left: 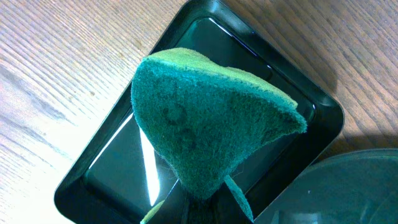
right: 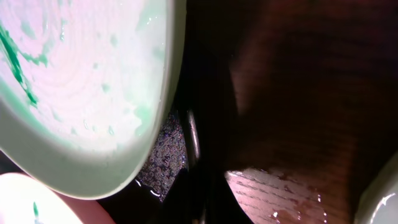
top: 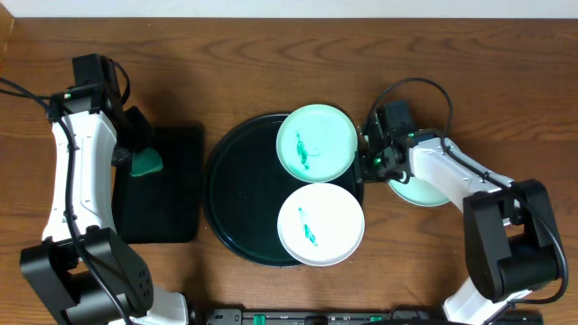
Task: Clean dirty plates on tray and stack at the side
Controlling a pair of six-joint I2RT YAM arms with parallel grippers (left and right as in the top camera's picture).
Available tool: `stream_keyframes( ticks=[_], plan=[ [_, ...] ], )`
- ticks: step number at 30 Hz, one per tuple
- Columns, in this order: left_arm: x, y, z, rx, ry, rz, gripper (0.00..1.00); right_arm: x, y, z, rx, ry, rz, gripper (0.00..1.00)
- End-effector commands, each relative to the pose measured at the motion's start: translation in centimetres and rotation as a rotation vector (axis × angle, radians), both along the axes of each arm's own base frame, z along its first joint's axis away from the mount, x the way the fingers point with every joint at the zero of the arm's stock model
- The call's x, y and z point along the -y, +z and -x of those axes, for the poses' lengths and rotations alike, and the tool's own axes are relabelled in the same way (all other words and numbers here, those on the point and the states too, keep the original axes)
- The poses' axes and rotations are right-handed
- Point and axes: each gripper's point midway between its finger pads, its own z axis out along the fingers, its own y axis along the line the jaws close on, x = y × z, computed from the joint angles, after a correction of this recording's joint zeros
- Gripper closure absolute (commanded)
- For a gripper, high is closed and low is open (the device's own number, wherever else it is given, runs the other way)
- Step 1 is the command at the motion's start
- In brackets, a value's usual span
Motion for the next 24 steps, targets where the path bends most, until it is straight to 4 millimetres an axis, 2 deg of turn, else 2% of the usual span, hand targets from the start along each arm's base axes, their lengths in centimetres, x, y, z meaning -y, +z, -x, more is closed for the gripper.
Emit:
stream_keyframes(
  ticks=[1,7,14,18,19,24],
  plan=[
    [-0.3,-0.4,0.4,-0.021,-0.001,-0.014,0.93,4.5,-1.1,-0.9,-0.011,-0.138,0.102,0.99],
    [-0.4,-0.4,0.4,-0.020,-0.001,-0.014,0.93,6.3,-1.2,-1.0,-0.030,-0.187,0.106,0.99],
    [-0.4,-0.4,0.3,-0.016,-0.001,-0.015,0.93,6.5,-1.0,-1.2,-0.018,-0.169,0.109,0.98],
    [-0.4,-0.4,0.3,-0.016,-0.001,-0.015,0.93,6.8,0.5,-1.9,-0.025,-0.171,0.107,0.73],
    [-0.4,-0.4,0.3,-0.016,-0.001,-0.015,0.93,6.5,1.1,-2.0,-0.033,-0.154,0.098,0.69],
    [-0.3,-0.4,0.4,-0.021,-0.001,-0.013,0.93,6.0,4.4,-1.0,-0.122,-0.117,0.088,0.68]
  ],
)
